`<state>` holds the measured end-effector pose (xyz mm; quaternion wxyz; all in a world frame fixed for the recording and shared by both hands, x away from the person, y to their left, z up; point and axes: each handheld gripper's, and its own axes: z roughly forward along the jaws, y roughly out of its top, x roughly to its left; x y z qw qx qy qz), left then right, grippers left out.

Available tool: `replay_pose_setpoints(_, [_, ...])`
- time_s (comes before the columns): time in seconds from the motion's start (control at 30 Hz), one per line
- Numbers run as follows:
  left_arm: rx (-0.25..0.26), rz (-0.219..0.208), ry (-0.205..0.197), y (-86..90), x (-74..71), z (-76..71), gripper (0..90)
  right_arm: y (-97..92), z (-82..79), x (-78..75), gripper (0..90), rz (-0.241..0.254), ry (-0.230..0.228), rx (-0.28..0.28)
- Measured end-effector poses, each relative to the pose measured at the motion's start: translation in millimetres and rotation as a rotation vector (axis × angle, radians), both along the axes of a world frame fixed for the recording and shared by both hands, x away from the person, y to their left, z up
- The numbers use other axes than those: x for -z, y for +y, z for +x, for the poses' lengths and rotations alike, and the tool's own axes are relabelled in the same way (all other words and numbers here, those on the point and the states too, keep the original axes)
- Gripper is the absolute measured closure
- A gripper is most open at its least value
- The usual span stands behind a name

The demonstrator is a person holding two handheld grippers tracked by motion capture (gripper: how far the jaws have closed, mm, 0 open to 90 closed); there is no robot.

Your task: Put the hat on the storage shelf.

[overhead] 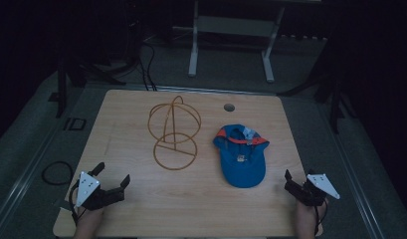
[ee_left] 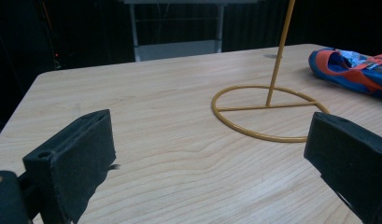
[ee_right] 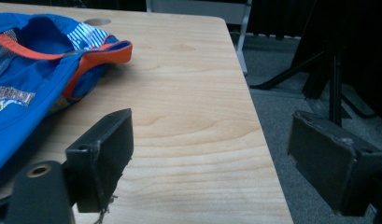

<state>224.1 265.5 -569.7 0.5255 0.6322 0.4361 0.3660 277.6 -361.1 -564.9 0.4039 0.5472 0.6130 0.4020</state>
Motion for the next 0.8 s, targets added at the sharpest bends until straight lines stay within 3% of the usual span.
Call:
replay_pose_setpoints(0.43, [0.004, -0.001, 0.007, 0.0, 0.2, 0.2, 2.2, 0.6, 3.3, -0.2, 15.1, -0.006, 0.039, -0.002])
replay_pose_setpoints(0.53, [0.002, 0.000, 0.011, 0.0, 0.1, 0.2, 2.3, 0.9, 8.1, -2.0, 15.1, 0.010, 0.084, -0.037])
replay_pose_setpoints(0.67, [-0.011, 0.001, 0.006, -1.0, 0.3, 0.5, 2.2, 3.4, 12.8, -9.3, 15.1, 0.003, 0.086, -0.073])
replay_pose_setpoints(0.8, [-0.019, -0.002, 0.003, -1.1, 0.2, 0.0, 2.2, 4.7, 17.9, -17.6, 15.0, 0.031, 0.107, -0.112])
